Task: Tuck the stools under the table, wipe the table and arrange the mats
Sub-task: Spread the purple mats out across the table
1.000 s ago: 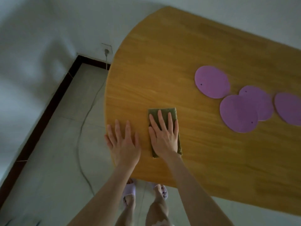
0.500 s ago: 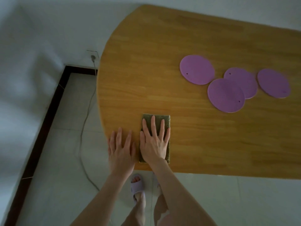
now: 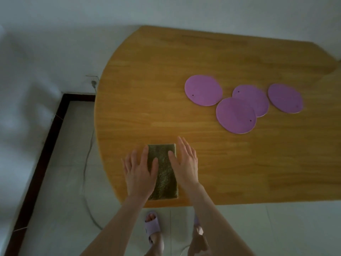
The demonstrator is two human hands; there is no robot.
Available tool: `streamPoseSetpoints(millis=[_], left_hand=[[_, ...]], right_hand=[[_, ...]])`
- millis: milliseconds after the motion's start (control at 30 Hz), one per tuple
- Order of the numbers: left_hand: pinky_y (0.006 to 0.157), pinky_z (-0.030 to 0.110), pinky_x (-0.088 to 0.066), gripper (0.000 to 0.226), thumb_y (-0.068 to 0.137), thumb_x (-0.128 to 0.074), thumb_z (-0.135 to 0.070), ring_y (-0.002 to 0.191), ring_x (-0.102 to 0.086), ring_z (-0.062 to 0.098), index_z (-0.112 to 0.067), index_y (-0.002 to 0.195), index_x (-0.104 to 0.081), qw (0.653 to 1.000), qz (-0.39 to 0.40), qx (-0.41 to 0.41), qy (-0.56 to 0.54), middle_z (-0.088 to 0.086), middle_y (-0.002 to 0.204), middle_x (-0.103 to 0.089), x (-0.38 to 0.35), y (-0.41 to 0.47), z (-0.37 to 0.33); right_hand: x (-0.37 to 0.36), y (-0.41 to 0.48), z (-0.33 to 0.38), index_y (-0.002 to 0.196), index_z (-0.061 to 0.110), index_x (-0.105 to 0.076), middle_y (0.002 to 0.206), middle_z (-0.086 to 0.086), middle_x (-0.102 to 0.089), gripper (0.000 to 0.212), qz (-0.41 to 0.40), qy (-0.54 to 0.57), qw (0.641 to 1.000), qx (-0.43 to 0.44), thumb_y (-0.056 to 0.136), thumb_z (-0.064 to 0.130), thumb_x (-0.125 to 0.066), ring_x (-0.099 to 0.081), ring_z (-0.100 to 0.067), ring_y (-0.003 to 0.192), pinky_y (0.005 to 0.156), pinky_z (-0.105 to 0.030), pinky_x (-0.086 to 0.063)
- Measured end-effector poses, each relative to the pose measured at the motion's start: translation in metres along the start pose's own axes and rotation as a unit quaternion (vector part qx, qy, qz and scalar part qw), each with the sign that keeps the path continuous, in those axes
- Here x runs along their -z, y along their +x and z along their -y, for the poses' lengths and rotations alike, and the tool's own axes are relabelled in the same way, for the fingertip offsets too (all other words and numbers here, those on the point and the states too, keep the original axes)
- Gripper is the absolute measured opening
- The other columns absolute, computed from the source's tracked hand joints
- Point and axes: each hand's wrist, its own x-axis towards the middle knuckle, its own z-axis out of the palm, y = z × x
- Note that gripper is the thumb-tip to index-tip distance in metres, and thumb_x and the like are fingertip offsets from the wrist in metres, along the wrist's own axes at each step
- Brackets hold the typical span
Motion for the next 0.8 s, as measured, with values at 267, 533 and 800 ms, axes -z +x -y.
streamPoseSetpoints(millis=[267,533,800], left_hand=[[0.112,0.055,-0.021,0.081,0.085,-0.016,-0.068,0.136,-0.028,0.036,-0.015,0.141,-0.043,0.997,0.024,-0.036,-0.057,0.016,0.146,-0.037,-0.023,0.034,-0.09],[0.106,0.053,-0.029,0.078,0.083,-0.023,-0.065,0.128,-0.037,0.037,-0.015,0.138,-0.047,0.997,-0.008,0.012,-0.07,0.018,0.138,-0.045,-0.076,0.066,-0.186],[0.108,0.043,-0.024,0.065,0.088,-0.035,-0.057,0.13,-0.035,0.033,-0.014,0.135,-0.046,0.992,-0.035,0.101,-0.067,0.015,0.14,-0.042,-0.11,0.121,-0.224]], right_hand=[[0.081,0.036,-0.05,0.146,0.022,-0.035,0.149,0.002,-0.039,0.06,-0.063,0.044,0.996,-0.045,0.092,0.04,-0.056,-0.029,-0.019,0.138,0.112,-0.037,-0.025],[0.151,0.096,-0.118,0.145,0.023,-0.035,0.148,0.002,-0.04,0.058,-0.044,0.09,0.994,-0.051,0.093,0.032,-0.058,-0.031,-0.019,0.135,0.109,-0.038,-0.03],[0.179,0.175,-0.142,0.145,0.023,-0.035,0.147,0.003,-0.04,0.06,0.009,0.106,0.994,-0.014,0.091,0.035,-0.059,-0.029,-0.016,0.137,0.111,-0.041,-0.03]])
